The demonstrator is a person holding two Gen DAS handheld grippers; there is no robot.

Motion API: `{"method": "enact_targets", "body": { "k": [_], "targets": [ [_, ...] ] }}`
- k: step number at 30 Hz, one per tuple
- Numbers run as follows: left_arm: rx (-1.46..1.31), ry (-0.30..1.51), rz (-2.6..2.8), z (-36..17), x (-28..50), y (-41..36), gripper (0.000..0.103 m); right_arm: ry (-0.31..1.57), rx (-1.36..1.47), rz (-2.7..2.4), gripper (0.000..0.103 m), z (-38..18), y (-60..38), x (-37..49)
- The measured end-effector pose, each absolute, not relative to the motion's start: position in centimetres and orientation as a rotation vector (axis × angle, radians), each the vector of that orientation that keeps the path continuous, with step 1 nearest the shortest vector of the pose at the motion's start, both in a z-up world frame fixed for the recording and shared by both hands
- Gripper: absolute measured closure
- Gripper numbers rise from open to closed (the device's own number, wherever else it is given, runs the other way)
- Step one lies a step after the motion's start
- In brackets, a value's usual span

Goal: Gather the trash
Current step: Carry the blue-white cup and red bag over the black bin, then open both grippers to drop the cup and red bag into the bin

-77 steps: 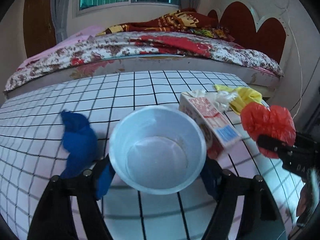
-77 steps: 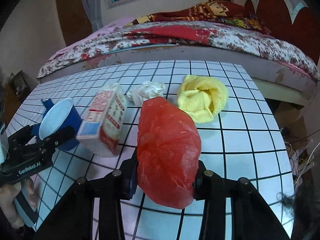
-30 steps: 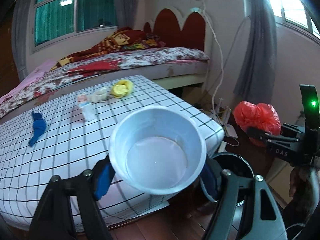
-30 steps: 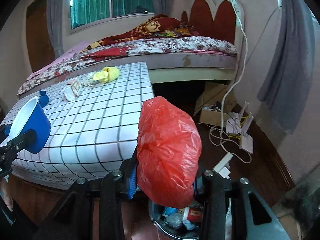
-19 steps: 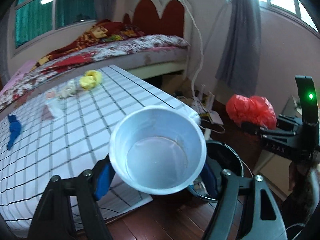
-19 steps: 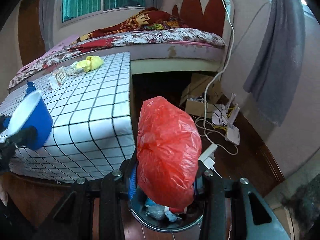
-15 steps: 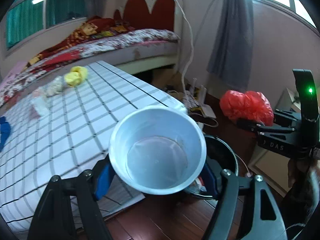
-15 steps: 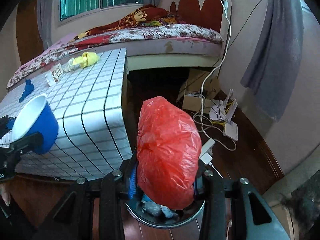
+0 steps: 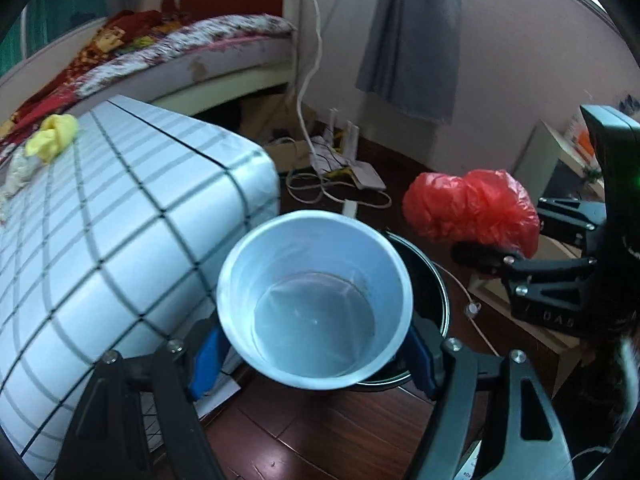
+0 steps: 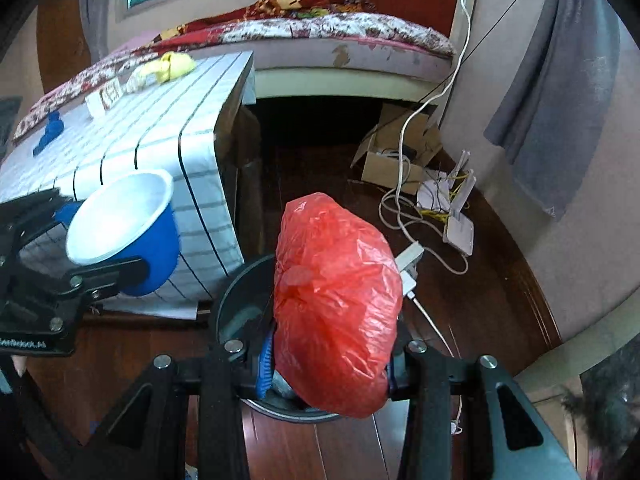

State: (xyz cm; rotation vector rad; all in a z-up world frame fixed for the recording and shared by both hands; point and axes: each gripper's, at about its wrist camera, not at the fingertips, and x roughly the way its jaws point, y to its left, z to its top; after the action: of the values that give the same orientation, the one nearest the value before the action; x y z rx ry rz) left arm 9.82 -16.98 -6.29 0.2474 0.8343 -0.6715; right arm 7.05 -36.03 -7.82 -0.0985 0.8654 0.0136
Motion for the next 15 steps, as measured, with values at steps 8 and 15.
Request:
{"method": "enact_targets", "body": {
  "k": [8,15],
  "targets": [
    [0.232,0.912,-0.740,-9.0,10.1,-18.8,0.027,0.934,-0.104,0.038,0.060,-10.3,-37.1,7.4],
    [0.237,0.957,-0.770,-10.3,10.9,-20.1,0.027,0.999,-0.085,0.070,0.060,-12.9,-38.4,8.3]
  ]
}}
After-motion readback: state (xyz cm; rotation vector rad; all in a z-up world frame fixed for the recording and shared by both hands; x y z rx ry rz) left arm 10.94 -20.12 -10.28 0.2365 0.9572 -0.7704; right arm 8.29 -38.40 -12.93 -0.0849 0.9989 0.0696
